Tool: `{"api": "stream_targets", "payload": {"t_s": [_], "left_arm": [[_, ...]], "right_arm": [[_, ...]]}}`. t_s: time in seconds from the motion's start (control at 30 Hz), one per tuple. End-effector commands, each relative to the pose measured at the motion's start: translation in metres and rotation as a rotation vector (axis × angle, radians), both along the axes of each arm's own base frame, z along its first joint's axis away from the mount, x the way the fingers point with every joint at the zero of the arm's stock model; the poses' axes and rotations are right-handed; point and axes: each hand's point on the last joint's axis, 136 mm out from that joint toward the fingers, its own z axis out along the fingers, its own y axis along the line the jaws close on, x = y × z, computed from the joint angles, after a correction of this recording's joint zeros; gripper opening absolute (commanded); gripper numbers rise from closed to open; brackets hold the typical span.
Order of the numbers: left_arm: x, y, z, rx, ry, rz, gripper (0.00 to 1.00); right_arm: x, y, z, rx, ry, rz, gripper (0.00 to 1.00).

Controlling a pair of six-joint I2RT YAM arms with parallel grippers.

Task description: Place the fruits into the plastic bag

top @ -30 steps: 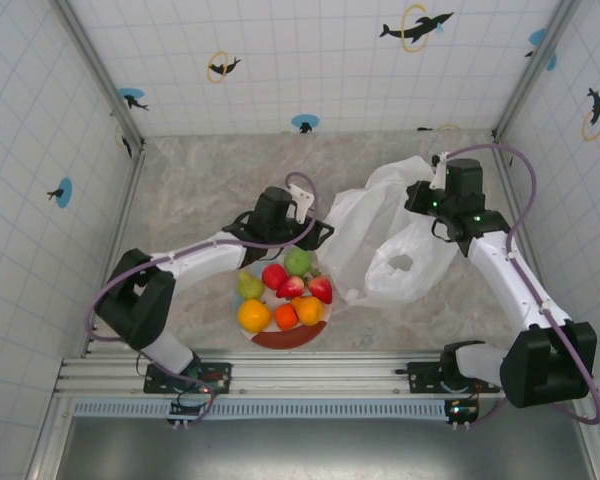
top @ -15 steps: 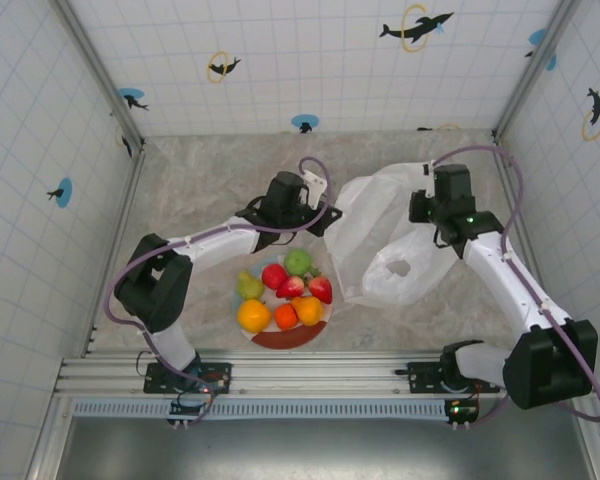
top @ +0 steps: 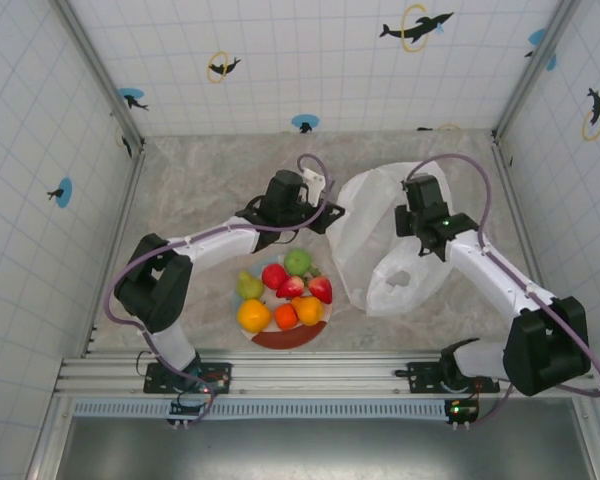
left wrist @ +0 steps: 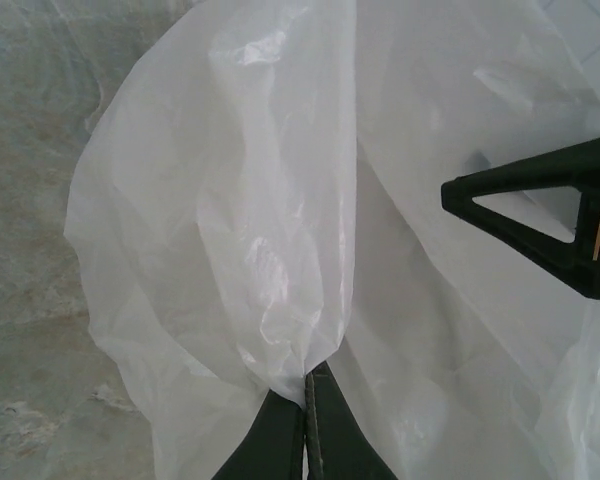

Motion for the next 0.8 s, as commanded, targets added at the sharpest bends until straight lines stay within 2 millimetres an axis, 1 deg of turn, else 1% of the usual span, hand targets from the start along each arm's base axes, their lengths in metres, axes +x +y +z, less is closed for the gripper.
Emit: {"api": "stream_targets", "payload": {"t_s": [0.0,0.03,0.07,0.13,0.17,0.2,0.23,0.27,0.3,0.33,0.37,0.43,0.5,0.6,0.77], "left_arm": [[0.009,0.009,0.006,0.025,-0.036,0.072,0.00],[0.012,0.013,0.001,0.047,-0.042,0.093,0.00],[0.015,0.016,-0.004,0.068,-0.050,0.113,0.00],[0.022,0.023,-0.015,0.118,-0.065,0.156,0.00],[0.025,0.026,-0.019,0.136,-0.067,0.178,0.02],[0.028,0.029,-0.022,0.152,-0.068,0.199,0.09],[0.030,0.031,-0.024,0.161,-0.069,0.210,0.19],[0.031,0.031,-0.025,0.176,-0.089,0.200,0.27],[0.030,0.030,-0.024,0.174,-0.089,0.192,0.35],[0.028,0.029,-0.023,0.165,-0.088,0.182,0.45],[0.026,0.028,-0.020,0.152,-0.084,0.176,0.53],[0.021,0.030,-0.016,0.137,-0.082,0.168,0.64],[0.015,0.036,-0.012,0.134,-0.090,0.175,0.71],[0.006,0.054,-0.003,0.113,-0.072,0.241,0.80],[-0.011,0.101,0.004,0.136,-0.080,0.381,0.90]], "right_arm": [[0.000,-0.008,0.023,-0.007,-0.043,-0.029,0.10],[0.000,-0.007,0.029,0.015,-0.055,-0.022,0.06],[0.000,-0.006,0.035,0.043,-0.064,-0.015,0.04],[0.000,-0.001,0.043,0.144,-0.076,0.005,0.02],[0.001,0.001,0.045,0.191,-0.080,0.013,0.02],[0.001,0.003,0.045,0.242,-0.078,0.017,0.01],[0.002,0.004,0.044,0.279,-0.074,0.013,0.01],[0.002,0.005,0.043,0.307,-0.075,0.010,0.01],[0.003,0.007,0.040,0.327,-0.072,0.004,0.01],[0.004,0.009,0.038,0.345,-0.068,0.003,0.01],[0.004,0.010,0.035,0.358,-0.062,-0.002,0.00],[0.007,0.010,0.031,0.374,-0.061,-0.025,0.00],[0.009,0.009,0.029,0.387,-0.066,-0.047,0.00],[0.011,0.011,0.028,0.411,-0.082,-0.054,0.00],[0.011,0.010,0.021,0.418,-0.082,-0.064,0.00]]}}
